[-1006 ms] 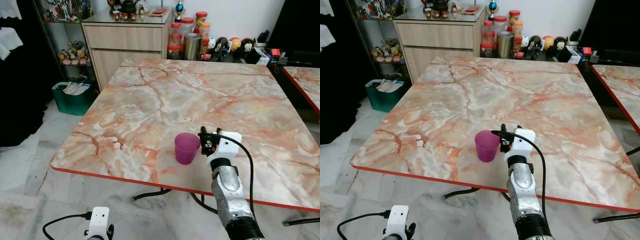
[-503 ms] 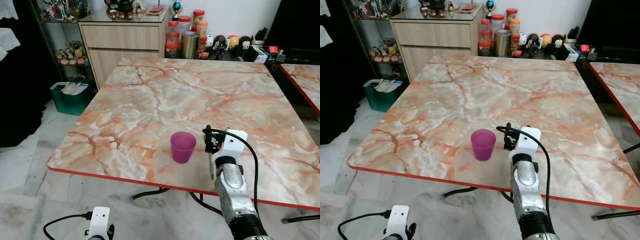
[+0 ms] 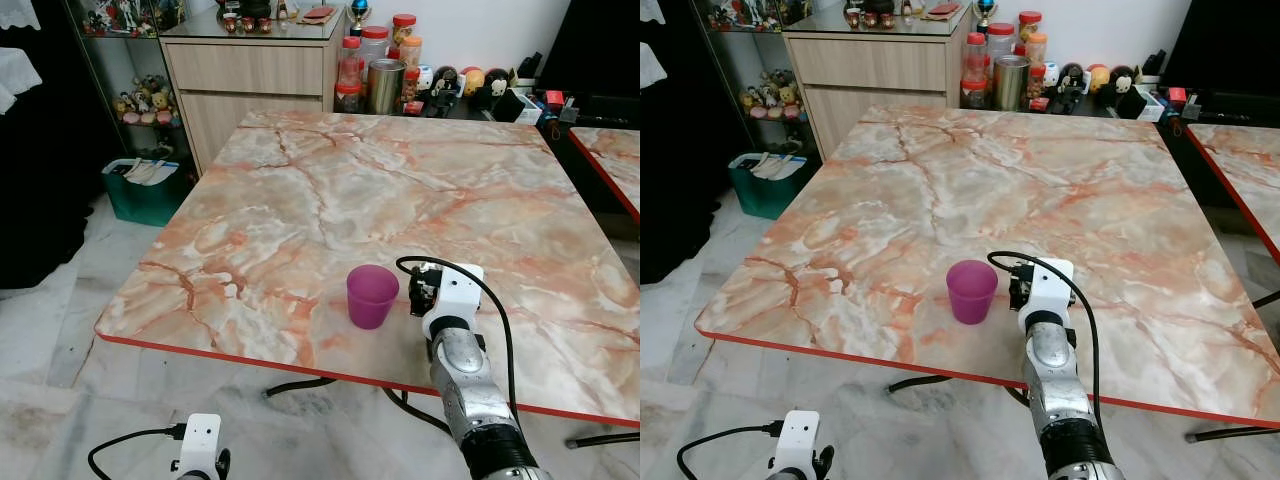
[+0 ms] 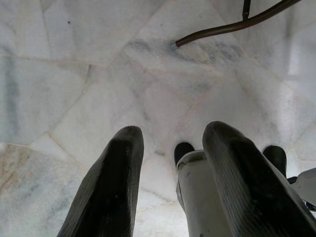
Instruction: Setting the table
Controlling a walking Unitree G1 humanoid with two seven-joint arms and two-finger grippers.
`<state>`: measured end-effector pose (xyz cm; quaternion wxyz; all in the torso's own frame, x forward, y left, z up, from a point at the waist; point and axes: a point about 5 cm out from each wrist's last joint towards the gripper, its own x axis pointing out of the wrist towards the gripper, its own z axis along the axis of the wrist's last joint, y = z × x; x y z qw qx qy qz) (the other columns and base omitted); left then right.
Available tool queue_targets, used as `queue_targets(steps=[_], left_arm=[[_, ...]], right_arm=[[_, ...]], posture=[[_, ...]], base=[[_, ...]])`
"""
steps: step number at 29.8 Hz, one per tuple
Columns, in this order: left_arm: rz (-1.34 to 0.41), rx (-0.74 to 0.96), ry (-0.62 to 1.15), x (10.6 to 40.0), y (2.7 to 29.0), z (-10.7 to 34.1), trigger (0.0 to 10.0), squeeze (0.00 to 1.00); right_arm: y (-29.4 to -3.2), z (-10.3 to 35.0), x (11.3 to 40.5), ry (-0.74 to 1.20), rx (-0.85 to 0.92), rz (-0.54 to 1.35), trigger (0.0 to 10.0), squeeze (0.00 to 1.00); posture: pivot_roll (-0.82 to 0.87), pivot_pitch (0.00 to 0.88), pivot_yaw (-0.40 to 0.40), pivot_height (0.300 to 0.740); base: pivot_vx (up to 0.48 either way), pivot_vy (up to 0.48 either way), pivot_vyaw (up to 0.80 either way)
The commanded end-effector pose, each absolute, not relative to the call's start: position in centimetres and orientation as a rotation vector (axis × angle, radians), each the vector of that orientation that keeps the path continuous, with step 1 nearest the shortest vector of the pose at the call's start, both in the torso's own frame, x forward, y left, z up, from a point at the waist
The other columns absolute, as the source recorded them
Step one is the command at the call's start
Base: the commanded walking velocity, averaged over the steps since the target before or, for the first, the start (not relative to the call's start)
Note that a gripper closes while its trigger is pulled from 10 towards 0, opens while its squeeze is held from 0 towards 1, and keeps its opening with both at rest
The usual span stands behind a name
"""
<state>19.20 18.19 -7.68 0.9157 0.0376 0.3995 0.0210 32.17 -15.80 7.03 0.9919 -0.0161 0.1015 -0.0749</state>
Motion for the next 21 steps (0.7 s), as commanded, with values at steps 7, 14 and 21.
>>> queue_targets(steps=[7,14,21], left_arm=[[0.045,0.071,0.848,18.7,18.2,-8.0,10.0,0.00],[0.045,0.075,0.852,18.7,18.2,-8.0,10.0,0.00],[0.044,0.074,0.852,18.7,18.2,-8.0,10.0,0.00]], right_arm=[[-15.7,7.6,32.1,0.239,-0.047,-0.140,10.0,0.00],[-14.8,7.6,32.1,0.278,-0.018,-0.096,10.0,0.00],[-14.8,7.1,31.6,0.324,0.013,-0.118,10.0,0.00]], posture=[[-0.03,0.002,-0.021,0.701],[-0.03,0.005,-0.021,0.701],[-0.03,0.003,-0.021,0.701]], base=[[0.000,0.000,0.00],[0.000,0.000,0.00],[0.000,0.000,0.00]])
